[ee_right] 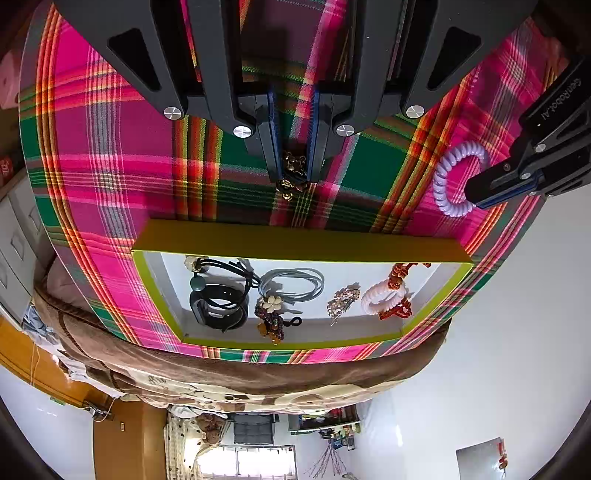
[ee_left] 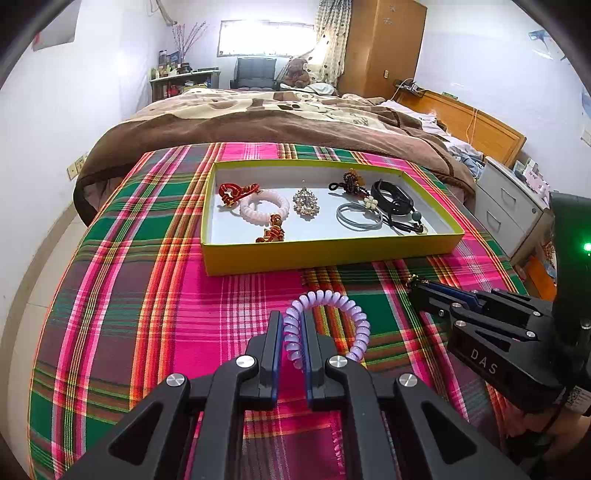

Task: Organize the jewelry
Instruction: 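Grasp the lilac coil hair tie with the left tool while the right tool grasps the gold brooch, then carry both items into the yellow box and open both tools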

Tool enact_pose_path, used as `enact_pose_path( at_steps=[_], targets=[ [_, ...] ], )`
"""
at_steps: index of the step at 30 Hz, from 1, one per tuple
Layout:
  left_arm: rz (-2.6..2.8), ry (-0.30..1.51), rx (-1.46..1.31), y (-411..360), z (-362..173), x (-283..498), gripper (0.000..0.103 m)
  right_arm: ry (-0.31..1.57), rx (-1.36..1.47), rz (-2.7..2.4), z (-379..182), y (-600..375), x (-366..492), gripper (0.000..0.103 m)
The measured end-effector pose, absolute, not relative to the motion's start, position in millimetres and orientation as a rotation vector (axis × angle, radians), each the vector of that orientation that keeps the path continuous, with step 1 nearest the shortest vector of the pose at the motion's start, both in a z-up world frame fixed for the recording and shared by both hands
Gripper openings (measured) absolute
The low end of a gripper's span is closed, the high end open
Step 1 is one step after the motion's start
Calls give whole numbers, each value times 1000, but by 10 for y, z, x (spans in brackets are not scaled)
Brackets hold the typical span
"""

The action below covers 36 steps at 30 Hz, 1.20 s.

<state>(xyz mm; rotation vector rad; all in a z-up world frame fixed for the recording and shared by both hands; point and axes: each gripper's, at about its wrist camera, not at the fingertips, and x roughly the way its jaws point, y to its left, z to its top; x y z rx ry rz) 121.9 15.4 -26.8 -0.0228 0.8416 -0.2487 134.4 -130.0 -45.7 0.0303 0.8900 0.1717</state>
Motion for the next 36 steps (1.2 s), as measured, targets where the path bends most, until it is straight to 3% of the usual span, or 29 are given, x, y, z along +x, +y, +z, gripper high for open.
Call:
enact_pose_path(
  at_steps=[19,36],
  targets=[
    [-254,801,-25,140,-55,1274,9,793,101,207,-217,-1460,1223,13],
    [-259,817,-44,38,98,2081,9,777,97,216,-42,-1548,1809,13]
  ],
)
